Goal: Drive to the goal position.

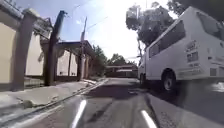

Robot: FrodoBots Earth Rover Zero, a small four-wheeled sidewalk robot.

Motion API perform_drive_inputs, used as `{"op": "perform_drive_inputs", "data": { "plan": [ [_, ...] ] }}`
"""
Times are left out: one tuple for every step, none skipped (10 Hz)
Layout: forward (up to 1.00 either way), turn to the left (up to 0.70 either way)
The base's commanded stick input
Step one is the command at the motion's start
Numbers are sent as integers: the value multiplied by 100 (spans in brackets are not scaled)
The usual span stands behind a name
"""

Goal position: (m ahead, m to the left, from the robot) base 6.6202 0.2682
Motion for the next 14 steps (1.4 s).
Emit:
{"op": "perform_drive_inputs", "data": {
  "plan": [
    [100,-2],
    [100,0],
    [100,0],
    [100,0],
    [100,0],
    [100,-1],
    [100,-3],
    [100,-5],
    [100,-19],
    [100,-39],
    [100,-40],
    [100,-34],
    [100,-25],
    [100,-4]
  ]
}}
